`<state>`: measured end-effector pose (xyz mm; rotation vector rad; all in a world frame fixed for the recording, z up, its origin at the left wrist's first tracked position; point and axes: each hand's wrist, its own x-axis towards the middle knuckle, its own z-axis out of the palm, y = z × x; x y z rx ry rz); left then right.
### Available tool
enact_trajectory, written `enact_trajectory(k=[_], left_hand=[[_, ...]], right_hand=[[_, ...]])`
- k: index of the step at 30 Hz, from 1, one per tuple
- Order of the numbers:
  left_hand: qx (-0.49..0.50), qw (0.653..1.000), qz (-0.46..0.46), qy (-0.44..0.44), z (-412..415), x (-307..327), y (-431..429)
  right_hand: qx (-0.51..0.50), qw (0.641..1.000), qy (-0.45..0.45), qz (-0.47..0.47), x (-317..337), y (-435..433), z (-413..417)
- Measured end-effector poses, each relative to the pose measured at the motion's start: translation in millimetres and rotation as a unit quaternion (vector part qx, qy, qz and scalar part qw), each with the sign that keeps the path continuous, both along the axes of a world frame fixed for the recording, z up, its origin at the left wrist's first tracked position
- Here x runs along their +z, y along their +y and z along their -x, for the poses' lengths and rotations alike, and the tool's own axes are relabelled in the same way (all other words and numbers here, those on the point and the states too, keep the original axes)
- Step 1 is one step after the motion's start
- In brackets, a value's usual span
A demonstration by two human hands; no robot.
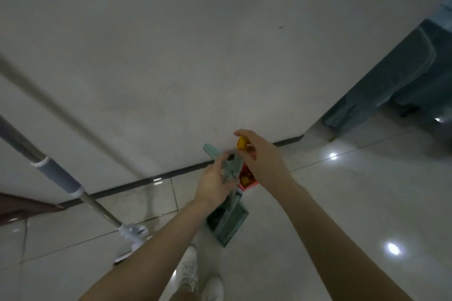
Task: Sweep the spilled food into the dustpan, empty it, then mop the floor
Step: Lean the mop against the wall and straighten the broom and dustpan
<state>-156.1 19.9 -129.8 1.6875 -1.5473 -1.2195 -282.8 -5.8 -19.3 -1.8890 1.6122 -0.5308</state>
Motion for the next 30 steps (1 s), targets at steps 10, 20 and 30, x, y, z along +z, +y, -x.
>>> enact_trajectory(k=[10, 20, 30], left_hand=[[0.025, 0.994, -0.097, 0.033, 3.6, -43.3, -61.3], [-0.013, 0.993, -0.109, 0.043, -44.3, -48.8, -101.1], [0.026, 0.994, -0.094, 0.039, -92.9, -46.8, -136.2]], right_hand=[[-0.032, 0.999, -0.017, -0.03, -1.0, -31.5, -21.0], [-0.043, 0.999, -0.022, -0.017, -3.5, -60.8, -54.9], [-0.019, 0.998, -0.058, 0.033, -17.7, -101.6, -99.6]])
